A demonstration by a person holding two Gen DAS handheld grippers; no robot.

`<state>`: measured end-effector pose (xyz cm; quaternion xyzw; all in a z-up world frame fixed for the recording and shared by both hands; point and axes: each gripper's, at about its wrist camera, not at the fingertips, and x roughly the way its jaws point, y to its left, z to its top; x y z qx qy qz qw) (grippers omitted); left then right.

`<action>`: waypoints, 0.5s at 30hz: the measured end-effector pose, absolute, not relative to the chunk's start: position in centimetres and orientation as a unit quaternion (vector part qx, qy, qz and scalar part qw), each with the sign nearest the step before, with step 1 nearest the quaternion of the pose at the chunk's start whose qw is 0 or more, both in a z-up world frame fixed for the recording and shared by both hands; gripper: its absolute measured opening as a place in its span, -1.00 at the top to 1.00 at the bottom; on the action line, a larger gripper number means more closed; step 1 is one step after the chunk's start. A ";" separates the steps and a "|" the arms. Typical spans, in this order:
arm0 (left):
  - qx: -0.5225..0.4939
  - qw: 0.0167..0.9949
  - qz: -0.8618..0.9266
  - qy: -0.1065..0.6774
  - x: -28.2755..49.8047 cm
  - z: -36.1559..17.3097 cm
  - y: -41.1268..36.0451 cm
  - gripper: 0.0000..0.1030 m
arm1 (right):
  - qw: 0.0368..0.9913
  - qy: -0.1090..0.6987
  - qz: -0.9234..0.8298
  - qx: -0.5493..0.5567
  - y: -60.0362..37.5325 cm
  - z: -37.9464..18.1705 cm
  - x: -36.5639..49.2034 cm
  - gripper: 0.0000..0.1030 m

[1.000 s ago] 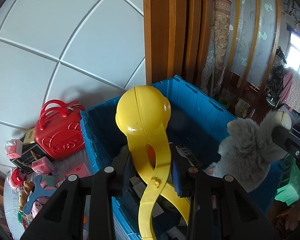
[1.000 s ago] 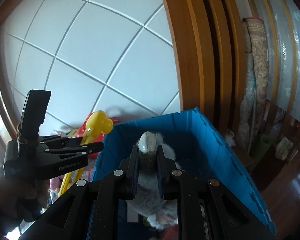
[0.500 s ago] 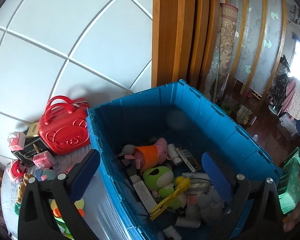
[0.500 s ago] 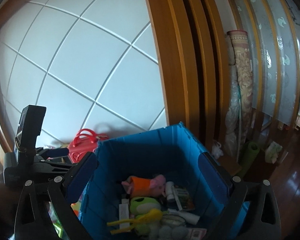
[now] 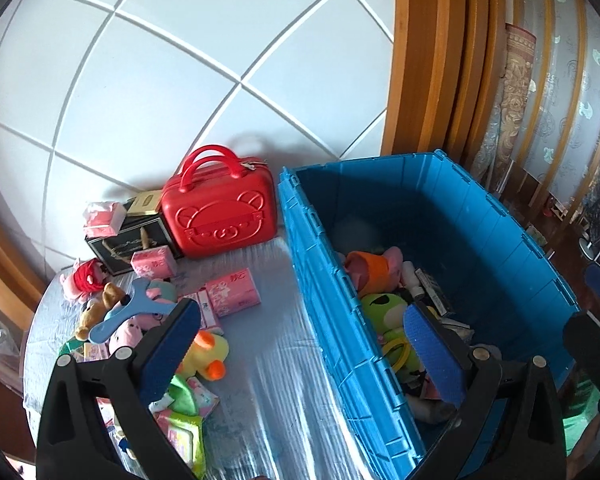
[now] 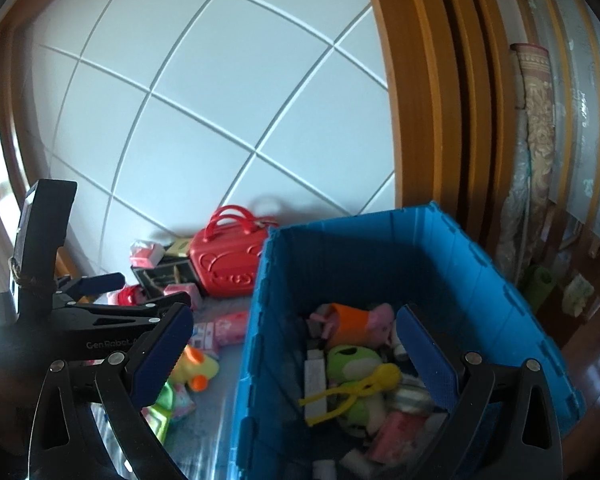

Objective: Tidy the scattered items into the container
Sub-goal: 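Move both tools away from the crate back over the pile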

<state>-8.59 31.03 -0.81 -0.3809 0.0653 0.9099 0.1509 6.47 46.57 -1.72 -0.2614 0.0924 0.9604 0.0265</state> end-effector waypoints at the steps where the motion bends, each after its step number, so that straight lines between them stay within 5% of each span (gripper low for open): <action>1: -0.383 0.145 0.910 0.062 -8.3 -1.0 30.2 -1.00 | 0.023 0.091 0.960 -0.264 46.0 -1.9 6.4 -0.99; 15: -0.393 0.081 0.916 0.036 -5.6 -2.4 20.8 -1.00 | -0.010 0.061 0.953 -0.297 38.9 -2.5 5.9 -1.00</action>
